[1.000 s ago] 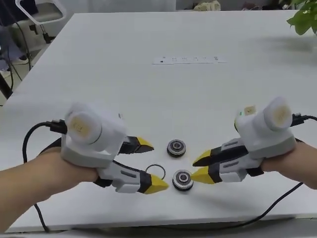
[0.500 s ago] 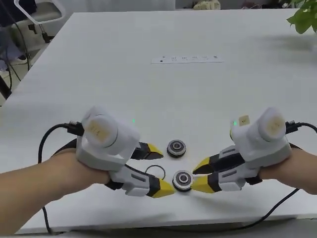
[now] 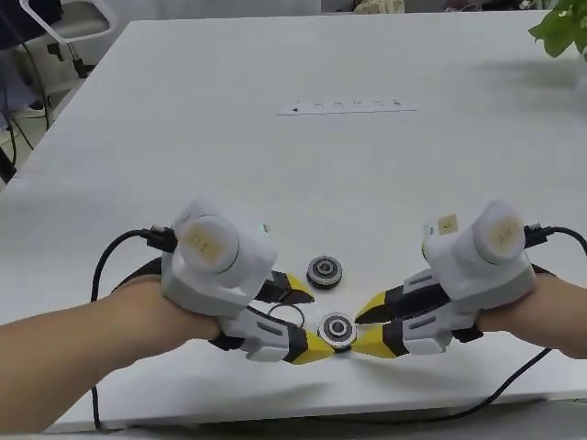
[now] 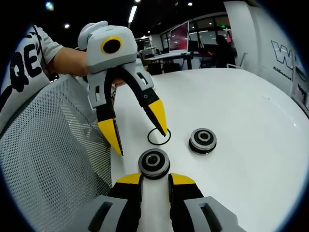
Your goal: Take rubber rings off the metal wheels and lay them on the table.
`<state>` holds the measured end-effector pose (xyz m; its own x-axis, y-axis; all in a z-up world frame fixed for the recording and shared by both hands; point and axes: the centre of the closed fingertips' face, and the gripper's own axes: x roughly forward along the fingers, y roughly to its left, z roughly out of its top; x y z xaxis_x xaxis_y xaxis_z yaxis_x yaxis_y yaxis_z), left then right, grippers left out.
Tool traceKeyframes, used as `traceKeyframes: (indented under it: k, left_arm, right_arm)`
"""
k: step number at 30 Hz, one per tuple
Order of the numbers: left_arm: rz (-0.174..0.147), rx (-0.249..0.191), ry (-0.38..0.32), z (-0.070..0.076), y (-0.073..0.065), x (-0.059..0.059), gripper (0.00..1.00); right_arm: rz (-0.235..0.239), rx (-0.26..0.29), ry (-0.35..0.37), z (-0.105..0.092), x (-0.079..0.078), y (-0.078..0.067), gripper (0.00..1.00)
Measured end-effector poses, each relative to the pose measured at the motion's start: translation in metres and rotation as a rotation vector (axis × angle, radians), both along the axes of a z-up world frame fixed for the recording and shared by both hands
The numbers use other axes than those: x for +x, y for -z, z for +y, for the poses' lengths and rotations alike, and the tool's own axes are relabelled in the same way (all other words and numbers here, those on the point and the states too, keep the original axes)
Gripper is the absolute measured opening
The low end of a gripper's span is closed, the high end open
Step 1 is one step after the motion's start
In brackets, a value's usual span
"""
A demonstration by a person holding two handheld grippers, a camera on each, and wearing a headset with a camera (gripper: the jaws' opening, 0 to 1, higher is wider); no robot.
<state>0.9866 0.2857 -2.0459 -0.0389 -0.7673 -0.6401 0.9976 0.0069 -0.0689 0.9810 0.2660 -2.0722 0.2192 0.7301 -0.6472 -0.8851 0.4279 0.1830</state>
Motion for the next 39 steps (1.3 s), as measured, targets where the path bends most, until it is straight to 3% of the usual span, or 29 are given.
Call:
traceKeyframes:
  k: [6, 22, 27, 35, 39]
  left_arm:
    - [0.009, 0.01, 0.008, -0.005, 0.006, -0.002, 0.29]
    - [-0.013, 0.009, 0.025, -0.012, 0.01, -0.005, 0.15]
    - [-0.035, 0.009, 0.023, -0.013, 0.011, -0.002, 0.12]
    - [-0.107, 0.0, 0.031, -0.016, 0.013, -0.001, 0.09]
    - [-0.107, -0.001, 0.027, -0.016, 0.013, 0.0, 0.09]
  right_arm:
    - [-0.001, -0.012, -0.012, 0.0, -0.002, 0.004, 0.17]
    - [-0.003, -0.009, -0.012, 0.002, -0.001, 0.005, 0.15]
    - [-0.005, -0.009, -0.014, 0.002, -0.001, 0.005, 0.15]
    - [-0.004, -0.002, -0.012, 0.002, -0.001, 0.005, 0.15]
    - [-0.006, 0.001, -0.014, 0.002, -0.001, 0.005, 0.15]
